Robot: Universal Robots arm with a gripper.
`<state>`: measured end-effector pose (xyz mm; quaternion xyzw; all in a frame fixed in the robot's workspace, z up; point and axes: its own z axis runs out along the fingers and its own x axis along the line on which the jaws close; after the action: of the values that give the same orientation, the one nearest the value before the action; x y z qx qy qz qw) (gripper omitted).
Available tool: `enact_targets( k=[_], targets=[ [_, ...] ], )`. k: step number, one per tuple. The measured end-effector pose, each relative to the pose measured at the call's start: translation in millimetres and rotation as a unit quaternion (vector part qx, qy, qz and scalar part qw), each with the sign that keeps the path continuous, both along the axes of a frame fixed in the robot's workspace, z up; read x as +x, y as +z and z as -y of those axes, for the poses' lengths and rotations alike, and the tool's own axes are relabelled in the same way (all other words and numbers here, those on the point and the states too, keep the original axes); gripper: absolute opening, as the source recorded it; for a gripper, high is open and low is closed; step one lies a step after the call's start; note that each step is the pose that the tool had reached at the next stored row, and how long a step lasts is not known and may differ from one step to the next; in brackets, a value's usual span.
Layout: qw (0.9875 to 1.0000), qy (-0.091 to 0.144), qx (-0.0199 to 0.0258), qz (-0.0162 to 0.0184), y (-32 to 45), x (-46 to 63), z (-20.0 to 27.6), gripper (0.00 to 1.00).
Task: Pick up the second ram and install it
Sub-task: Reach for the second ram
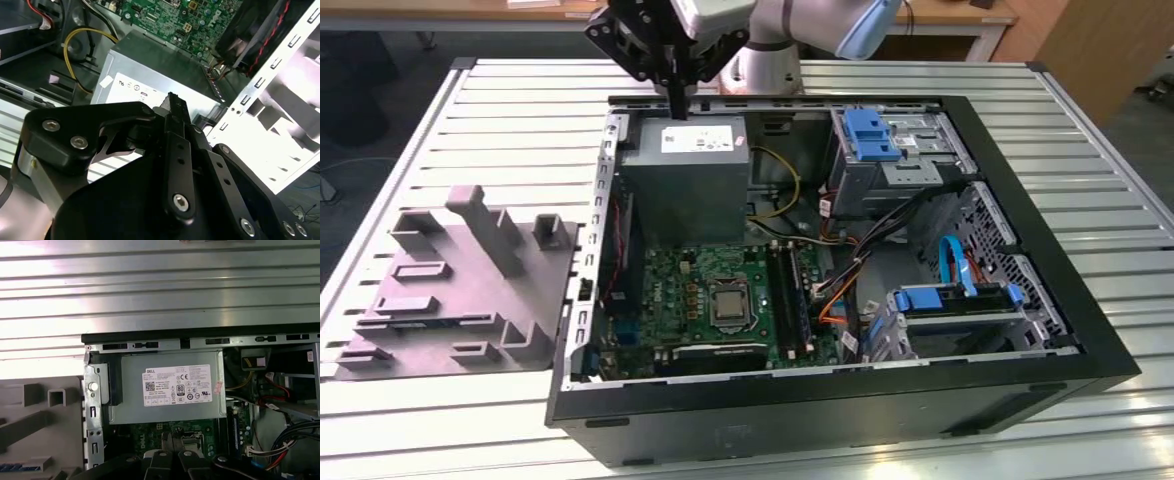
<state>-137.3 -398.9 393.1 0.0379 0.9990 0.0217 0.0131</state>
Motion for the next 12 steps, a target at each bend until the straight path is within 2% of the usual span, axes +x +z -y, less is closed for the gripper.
enact_targets(
  k=[12],
  targets=[
    [1.0, 0.0, 0.0, 0.0, -1.5, -28.5, 0.0, 0.11]
  ],
)
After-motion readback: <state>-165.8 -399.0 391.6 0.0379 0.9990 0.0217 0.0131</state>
